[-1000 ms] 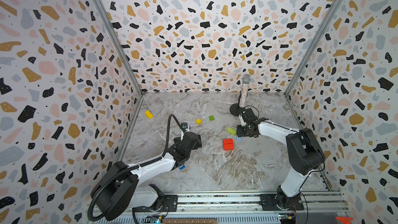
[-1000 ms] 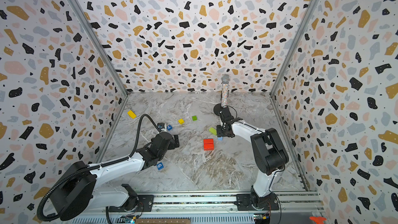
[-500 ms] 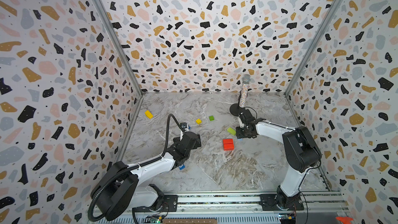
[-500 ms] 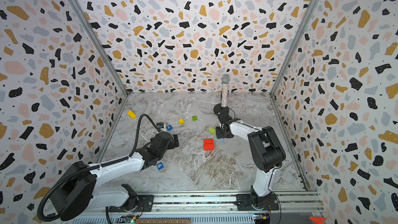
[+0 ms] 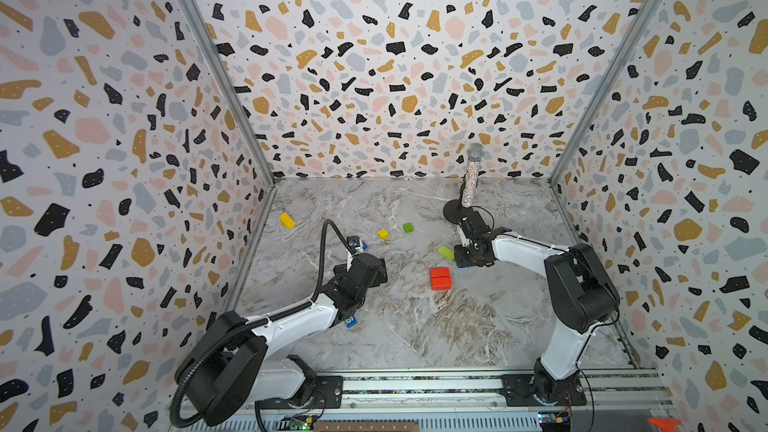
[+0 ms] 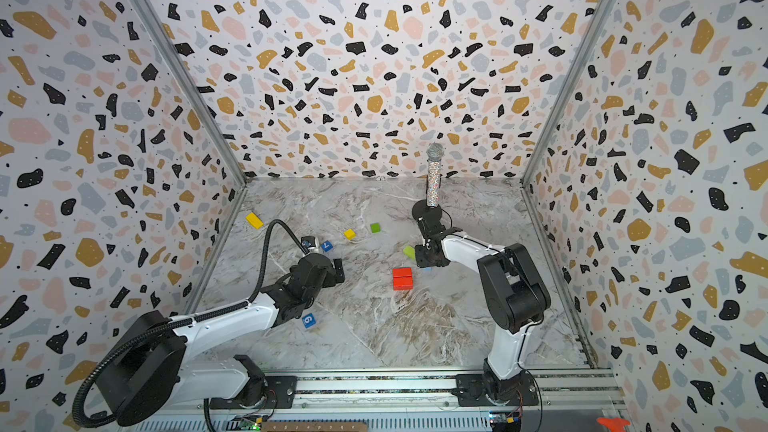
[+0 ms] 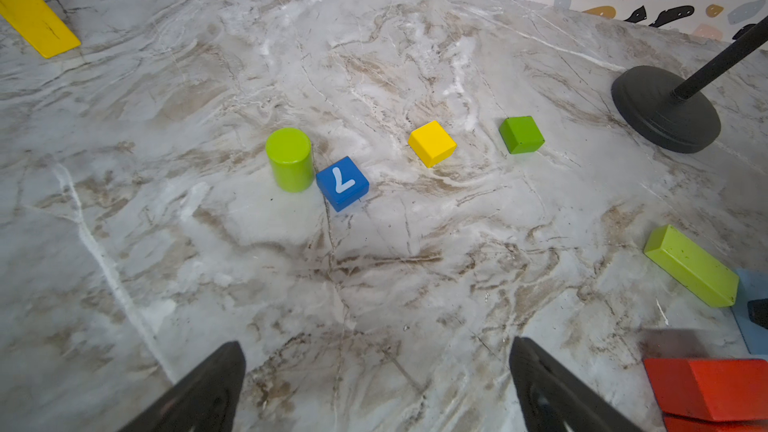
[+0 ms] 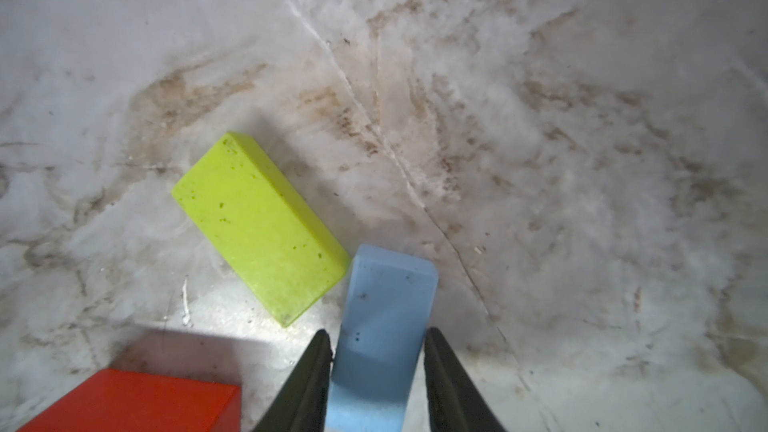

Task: Build the wood block tower
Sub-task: 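Close the right gripper on the light-blue bar, then lift the light-blue bar with the right gripper toward the red brick stack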

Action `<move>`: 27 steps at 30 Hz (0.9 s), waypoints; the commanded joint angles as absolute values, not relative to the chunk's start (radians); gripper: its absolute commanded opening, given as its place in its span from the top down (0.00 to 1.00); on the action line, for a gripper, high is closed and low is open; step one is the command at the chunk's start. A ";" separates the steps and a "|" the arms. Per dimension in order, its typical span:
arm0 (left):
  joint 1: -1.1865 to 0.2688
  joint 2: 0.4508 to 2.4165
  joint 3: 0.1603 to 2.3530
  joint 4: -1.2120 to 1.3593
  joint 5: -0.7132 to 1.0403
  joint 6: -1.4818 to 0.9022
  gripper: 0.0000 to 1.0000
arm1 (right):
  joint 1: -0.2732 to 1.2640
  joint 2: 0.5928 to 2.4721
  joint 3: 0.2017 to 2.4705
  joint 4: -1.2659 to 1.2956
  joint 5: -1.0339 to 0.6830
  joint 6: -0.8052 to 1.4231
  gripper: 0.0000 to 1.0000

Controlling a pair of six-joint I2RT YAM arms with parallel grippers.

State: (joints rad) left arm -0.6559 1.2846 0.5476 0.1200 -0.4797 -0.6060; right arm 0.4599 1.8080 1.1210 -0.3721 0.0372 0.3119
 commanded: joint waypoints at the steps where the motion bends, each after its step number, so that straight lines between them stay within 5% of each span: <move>1: -0.649 1.266 0.542 0.141 -0.480 -0.615 0.00 | 0.469 1.812 1.153 -0.403 0.046 0.313 0.61; 27: -0.634 1.255 0.537 0.141 -0.466 -0.626 0.00 | 0.487 1.818 1.184 -0.438 0.072 0.306 0.66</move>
State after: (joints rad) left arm -0.6415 1.2690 0.5476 0.1200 -0.4694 -0.6205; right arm 0.4824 1.8317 1.1496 -0.3958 0.0513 0.3115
